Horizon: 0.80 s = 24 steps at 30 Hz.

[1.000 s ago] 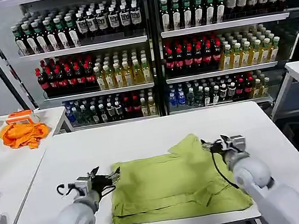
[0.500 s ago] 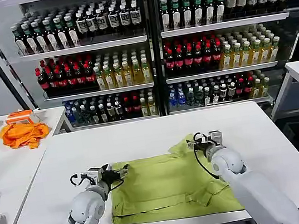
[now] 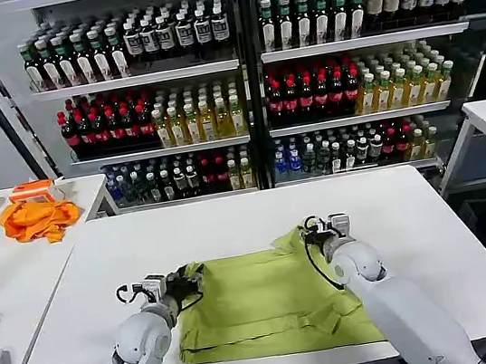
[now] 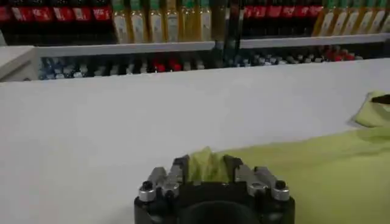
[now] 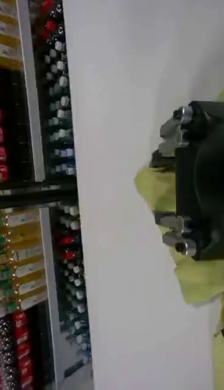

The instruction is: Fold and organize the clothes.

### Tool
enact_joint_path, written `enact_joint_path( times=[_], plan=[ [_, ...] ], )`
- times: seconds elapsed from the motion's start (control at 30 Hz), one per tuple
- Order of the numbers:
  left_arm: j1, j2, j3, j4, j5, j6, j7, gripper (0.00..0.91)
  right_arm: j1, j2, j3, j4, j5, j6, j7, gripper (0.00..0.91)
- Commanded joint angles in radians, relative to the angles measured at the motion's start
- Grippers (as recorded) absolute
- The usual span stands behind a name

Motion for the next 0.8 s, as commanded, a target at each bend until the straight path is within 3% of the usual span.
enact_joint_path(
  times=[0.03, 0.57, 0.8],
  plan=[
    [0.015, 0.003, -0.005, -0.020, -0.037, -0.029, 0.015, 0.020, -0.004, 0.003, -0.002, 0.019, -0.006, 0.017, -0.008, 0.000],
    [0.082, 0.083, -0.064, -0.202, -0.115, -0.090, 0.040, 0.020, -0.090, -0.092, 0.071, 0.294, -0.028, 0.028, -0.003, 0.000],
    [0.161, 0.112, -0.104, -0.282, -0.125, -0.088, 0.045, 0.020, -0.241, -0.181, 0.168, 0.487, -0.020, 0.015, 0.007, 0.000]
  ],
)
